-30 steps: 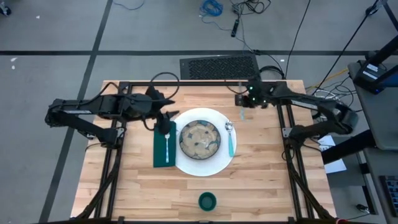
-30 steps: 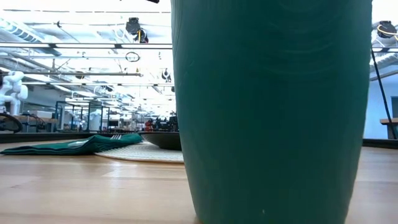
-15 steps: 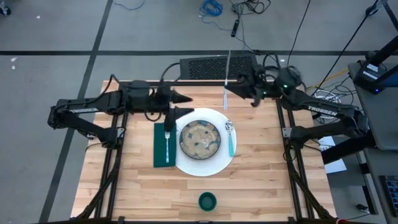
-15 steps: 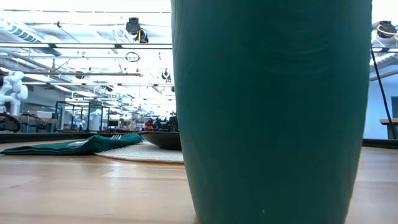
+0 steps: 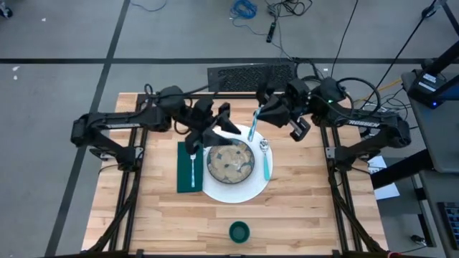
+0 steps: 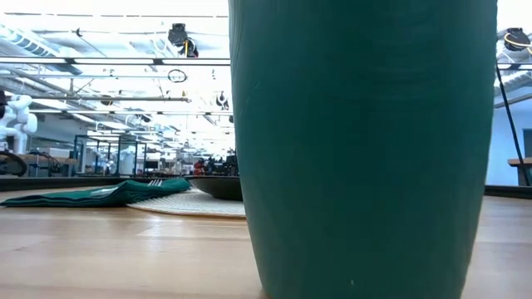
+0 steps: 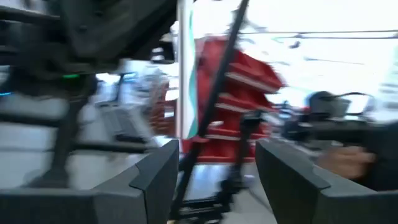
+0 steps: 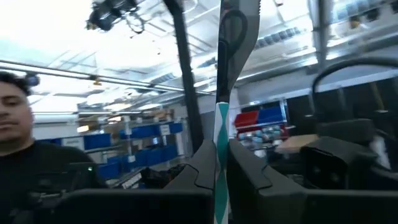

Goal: Set table place
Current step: Put the green knife on the right side of the plate

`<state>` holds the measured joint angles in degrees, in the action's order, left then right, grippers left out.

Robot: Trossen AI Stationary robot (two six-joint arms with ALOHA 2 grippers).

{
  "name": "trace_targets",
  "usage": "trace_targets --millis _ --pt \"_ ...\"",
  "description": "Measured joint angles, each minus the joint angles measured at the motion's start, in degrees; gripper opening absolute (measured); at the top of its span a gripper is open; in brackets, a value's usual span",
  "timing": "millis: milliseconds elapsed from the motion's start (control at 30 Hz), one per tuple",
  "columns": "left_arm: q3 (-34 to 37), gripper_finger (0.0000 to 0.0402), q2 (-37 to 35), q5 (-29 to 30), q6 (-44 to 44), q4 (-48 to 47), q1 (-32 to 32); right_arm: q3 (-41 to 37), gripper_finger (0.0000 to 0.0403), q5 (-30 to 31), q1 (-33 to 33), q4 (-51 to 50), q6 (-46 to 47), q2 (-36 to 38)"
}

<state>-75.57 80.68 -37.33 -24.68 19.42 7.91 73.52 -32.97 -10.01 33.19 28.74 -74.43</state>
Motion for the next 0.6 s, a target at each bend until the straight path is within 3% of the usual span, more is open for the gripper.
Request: trace_targets --millis 167,600 --pt "0.0 0.0196 2.8 -7.7 -5.1 7.7 0.0 3.6 0.0001 -2.0 1.8 -0.1 -0.1 -4.2" --pt "0.0 0.0196 3.6 -8.3 -6.5 8.2 0.4 4.8 0.0002 -1.9 2.4 1.8 0.3 -9.8"
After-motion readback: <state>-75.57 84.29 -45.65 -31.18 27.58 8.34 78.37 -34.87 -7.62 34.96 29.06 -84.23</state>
